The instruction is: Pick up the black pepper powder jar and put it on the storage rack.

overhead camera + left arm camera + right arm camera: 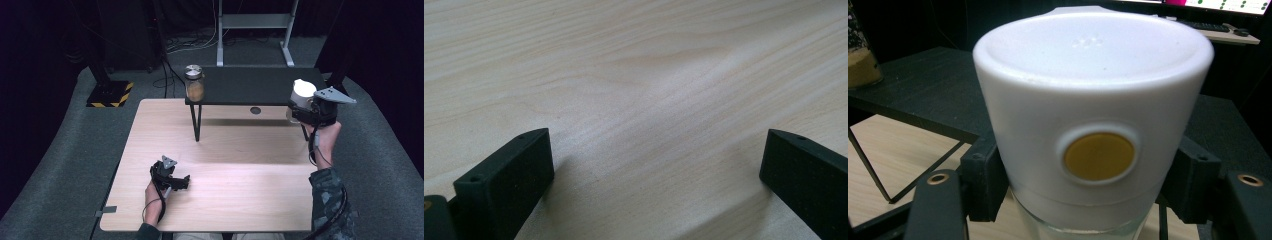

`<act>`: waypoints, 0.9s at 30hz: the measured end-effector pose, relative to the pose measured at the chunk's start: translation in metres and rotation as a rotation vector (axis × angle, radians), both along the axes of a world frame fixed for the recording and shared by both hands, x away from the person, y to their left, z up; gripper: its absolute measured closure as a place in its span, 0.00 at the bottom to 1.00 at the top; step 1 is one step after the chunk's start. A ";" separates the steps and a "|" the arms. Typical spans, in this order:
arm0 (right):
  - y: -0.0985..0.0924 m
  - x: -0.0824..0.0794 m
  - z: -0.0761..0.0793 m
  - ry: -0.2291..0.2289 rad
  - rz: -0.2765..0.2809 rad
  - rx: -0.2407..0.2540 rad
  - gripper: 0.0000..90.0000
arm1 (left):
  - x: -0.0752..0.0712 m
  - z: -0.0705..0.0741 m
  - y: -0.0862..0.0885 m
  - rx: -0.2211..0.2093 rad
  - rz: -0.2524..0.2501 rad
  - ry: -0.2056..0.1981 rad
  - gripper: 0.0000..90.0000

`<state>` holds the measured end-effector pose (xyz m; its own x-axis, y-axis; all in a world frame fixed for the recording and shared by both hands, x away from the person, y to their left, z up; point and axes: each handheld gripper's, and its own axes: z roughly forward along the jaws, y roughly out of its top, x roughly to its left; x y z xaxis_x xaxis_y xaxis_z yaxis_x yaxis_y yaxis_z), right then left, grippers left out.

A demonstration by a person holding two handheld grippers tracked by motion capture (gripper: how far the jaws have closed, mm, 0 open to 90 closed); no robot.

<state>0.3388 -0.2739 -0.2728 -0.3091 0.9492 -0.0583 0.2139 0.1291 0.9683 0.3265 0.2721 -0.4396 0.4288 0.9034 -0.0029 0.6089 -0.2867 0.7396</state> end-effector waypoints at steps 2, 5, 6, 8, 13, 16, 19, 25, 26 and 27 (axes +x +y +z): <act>0.000 0.001 0.001 -0.001 0.001 0.003 0.33 | 0.000 0.000 0.000 0.000 -0.001 0.000 0.00; -0.001 0.002 0.002 -0.001 0.004 0.008 0.33 | 0.000 0.000 0.000 0.000 -0.001 0.000 0.00; -0.001 0.003 0.003 0.000 0.007 0.011 0.33 | 0.000 0.000 0.000 0.000 -0.001 0.000 0.00; -0.001 0.004 0.004 0.000 0.007 0.010 0.33 | 0.000 0.000 0.000 0.000 -0.001 0.000 0.00; 0.000 0.007 0.008 -0.003 0.010 0.012 0.33 | 0.000 0.000 0.000 0.000 -0.001 0.000 0.00; 0.001 0.009 0.011 -0.007 0.013 0.014 0.33 | 0.000 0.000 0.000 0.000 -0.001 0.000 0.00; 0.002 0.011 0.013 -0.009 0.017 0.017 0.33 | 0.000 0.000 0.000 0.000 -0.001 0.000 0.00; 0.004 0.014 0.014 -0.015 0.028 0.024 0.33 | 0.000 0.000 0.000 0.000 -0.001 0.000 0.00; 0.004 0.014 0.014 -0.015 0.028 0.024 0.33 | 0.000 0.000 0.000 0.000 -0.001 0.000 0.00; 0.005 0.015 0.014 -0.015 0.030 0.025 0.33 | 0.000 0.000 0.000 0.000 -0.001 0.000 0.00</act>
<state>0.3534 -0.2692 -0.2583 -0.3364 0.9409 -0.0393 0.1955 0.1106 0.9744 0.3265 0.2721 -0.4396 0.4296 0.9030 -0.0028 0.6087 -0.2873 0.7396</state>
